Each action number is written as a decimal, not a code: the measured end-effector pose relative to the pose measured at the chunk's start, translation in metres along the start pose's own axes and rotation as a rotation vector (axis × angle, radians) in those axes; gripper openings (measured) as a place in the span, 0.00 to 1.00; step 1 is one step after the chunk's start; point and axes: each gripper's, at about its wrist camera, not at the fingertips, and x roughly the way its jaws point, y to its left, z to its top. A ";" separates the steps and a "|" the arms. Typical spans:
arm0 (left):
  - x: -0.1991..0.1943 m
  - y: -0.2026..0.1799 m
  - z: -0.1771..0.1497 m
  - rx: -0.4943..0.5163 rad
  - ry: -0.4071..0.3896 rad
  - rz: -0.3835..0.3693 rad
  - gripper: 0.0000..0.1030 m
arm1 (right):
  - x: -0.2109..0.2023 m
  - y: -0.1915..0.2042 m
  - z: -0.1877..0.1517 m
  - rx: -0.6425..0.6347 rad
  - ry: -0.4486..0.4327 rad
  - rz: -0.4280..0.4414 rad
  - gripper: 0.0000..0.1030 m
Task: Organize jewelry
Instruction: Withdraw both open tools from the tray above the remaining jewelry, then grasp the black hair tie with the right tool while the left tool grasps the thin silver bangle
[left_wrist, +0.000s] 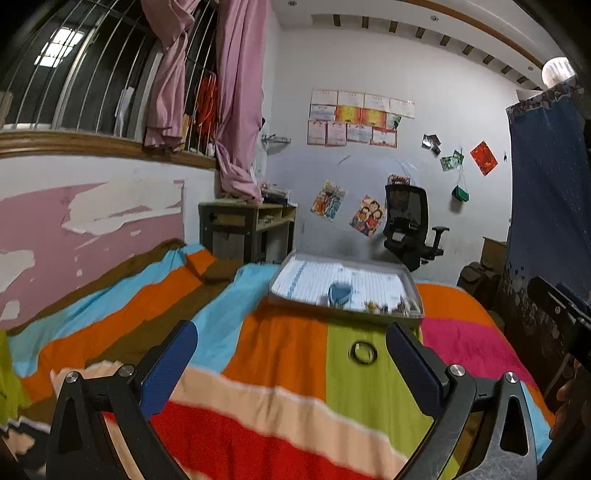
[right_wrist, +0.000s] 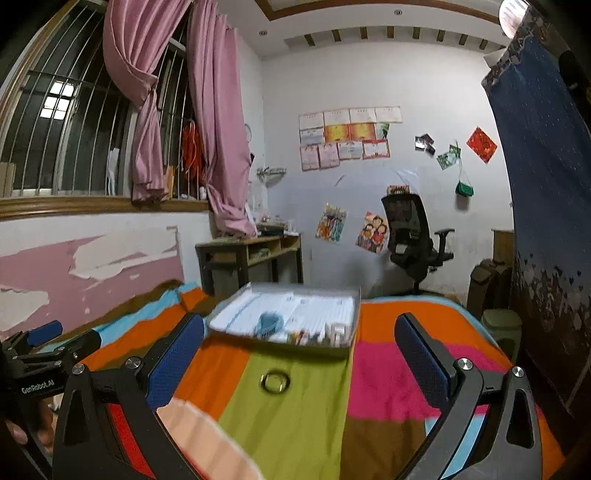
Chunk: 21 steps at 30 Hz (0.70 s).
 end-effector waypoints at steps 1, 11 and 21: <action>0.006 -0.002 0.004 0.005 -0.008 -0.003 1.00 | 0.009 0.000 0.006 -0.009 -0.010 -0.001 0.99; 0.116 -0.006 0.022 0.039 -0.007 0.008 1.00 | 0.109 0.007 0.010 -0.094 -0.003 0.019 0.99; 0.215 -0.009 -0.028 0.037 0.153 -0.067 1.00 | 0.210 -0.014 -0.064 -0.005 0.280 0.121 0.89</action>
